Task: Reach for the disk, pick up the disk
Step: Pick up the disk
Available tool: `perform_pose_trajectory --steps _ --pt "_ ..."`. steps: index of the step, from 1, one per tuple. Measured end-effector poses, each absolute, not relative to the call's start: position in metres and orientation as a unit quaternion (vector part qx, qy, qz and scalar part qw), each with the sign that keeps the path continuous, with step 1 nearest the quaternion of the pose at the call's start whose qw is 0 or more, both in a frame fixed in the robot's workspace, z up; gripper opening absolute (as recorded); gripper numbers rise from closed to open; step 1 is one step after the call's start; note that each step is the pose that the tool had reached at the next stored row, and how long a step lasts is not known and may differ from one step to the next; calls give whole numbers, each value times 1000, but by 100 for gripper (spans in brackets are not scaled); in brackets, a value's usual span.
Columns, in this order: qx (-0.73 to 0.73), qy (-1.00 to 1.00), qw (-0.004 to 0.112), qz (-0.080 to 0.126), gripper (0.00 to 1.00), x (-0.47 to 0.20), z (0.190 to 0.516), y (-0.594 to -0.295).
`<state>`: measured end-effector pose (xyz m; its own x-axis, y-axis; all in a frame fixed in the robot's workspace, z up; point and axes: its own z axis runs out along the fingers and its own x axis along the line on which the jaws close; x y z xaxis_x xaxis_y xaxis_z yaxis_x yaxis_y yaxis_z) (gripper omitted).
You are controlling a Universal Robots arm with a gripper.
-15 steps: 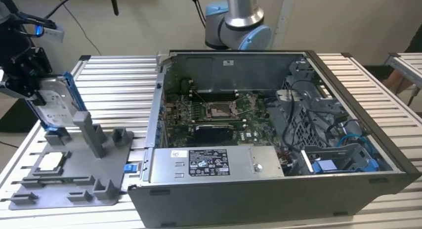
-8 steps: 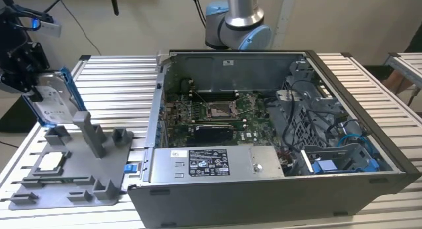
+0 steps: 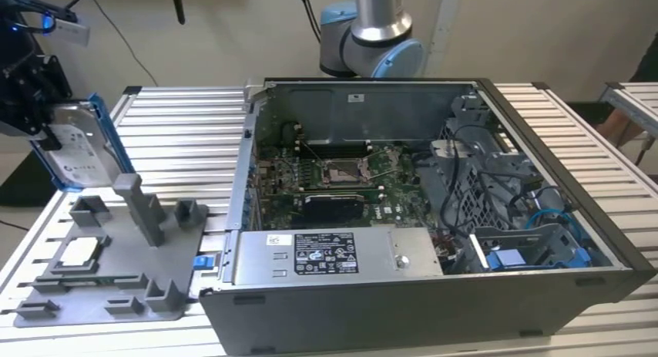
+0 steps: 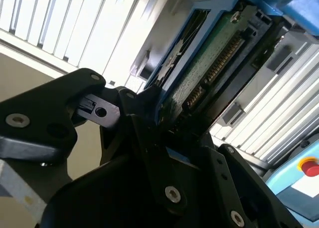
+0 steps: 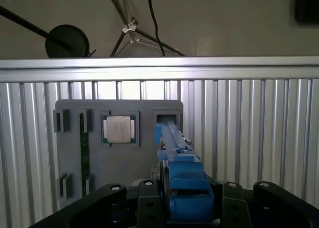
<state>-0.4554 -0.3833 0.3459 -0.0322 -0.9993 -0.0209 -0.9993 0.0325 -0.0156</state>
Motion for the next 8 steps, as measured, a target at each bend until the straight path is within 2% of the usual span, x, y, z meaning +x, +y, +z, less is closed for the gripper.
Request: perform_pose_trajectory --steps 8 --pt "-696 718 13 1 0 -455 359 -383"
